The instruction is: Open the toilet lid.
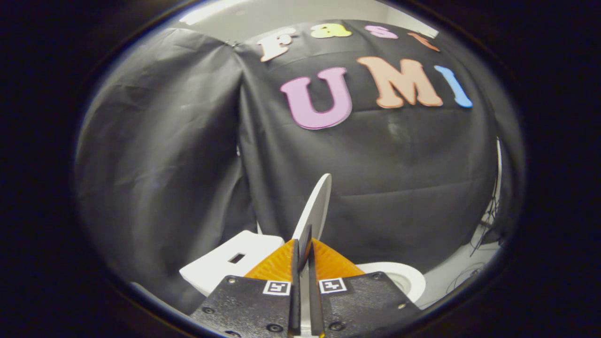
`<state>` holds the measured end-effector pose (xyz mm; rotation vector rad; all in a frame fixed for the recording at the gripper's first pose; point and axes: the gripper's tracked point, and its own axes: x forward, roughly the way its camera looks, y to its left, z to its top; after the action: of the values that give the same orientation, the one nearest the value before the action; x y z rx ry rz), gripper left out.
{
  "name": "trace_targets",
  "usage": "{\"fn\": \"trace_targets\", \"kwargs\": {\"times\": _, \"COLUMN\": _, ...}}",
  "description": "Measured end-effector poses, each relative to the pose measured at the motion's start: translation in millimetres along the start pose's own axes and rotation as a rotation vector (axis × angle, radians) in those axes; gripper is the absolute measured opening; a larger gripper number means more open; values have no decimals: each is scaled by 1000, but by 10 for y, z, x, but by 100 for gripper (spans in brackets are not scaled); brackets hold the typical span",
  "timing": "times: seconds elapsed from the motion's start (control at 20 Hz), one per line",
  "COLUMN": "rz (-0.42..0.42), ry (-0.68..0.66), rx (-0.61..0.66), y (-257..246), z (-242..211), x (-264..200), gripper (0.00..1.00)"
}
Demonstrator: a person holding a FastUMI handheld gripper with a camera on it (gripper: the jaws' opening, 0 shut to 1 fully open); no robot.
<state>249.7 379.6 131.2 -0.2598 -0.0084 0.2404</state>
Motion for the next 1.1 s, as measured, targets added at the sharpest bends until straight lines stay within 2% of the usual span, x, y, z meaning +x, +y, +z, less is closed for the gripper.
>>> {"fn": "trace_targets", "kwargs": {"times": 0.25, "rz": 94, "ry": 3, "rx": -88, "y": 561, "z": 54, "x": 166, "gripper": 10}}
{"fn": "trace_targets", "kwargs": {"times": 0.5, "rz": 151, "ry": 11, "rx": -146, "y": 966, "z": 57, "x": 311, "gripper": 11}}
{"fn": "trace_targets", "kwargs": {"times": 0.9, "rz": 272, "ry": 45, "rx": -160, "y": 1474, "z": -65, "x": 448, "gripper": 11}}
{"fn": "trace_targets", "kwargs": {"times": 1.1, "rz": 302, "ry": 49, "rx": -152, "y": 1573, "z": -83, "x": 506, "gripper": 12}}
